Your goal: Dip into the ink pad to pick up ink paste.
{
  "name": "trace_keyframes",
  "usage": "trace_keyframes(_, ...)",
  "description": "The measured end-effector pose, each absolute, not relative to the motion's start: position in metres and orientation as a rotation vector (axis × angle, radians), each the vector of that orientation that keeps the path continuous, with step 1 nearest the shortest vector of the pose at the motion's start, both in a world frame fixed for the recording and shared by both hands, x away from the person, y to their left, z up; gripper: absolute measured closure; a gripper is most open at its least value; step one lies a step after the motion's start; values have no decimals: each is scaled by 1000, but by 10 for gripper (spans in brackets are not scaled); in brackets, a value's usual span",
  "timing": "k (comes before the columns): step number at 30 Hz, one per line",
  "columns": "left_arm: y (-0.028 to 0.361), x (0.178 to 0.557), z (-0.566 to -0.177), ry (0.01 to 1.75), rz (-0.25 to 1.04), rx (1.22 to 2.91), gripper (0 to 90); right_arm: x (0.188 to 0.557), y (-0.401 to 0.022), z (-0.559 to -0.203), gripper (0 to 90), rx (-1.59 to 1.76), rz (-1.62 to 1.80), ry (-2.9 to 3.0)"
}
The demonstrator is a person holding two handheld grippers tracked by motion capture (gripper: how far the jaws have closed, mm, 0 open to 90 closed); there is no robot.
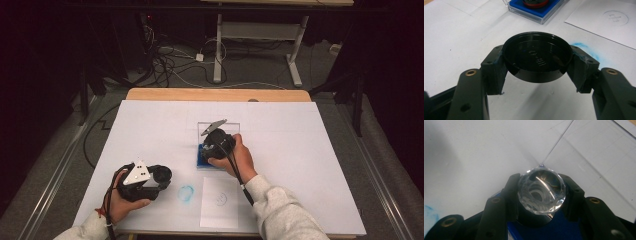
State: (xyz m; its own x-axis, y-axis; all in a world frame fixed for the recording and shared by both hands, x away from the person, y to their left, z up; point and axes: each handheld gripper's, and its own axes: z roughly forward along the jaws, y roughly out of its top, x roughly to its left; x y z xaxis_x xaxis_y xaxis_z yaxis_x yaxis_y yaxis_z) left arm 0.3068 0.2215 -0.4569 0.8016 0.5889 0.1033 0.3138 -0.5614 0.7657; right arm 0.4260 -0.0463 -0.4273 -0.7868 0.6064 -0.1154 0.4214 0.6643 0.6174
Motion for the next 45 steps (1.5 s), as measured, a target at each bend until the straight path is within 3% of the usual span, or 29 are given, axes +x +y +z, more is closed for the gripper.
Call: trace_keyframes(45, 220, 308, -457, 654, 439, 2206, 367, 425, -47, -436, 571, 831, 845, 2553)
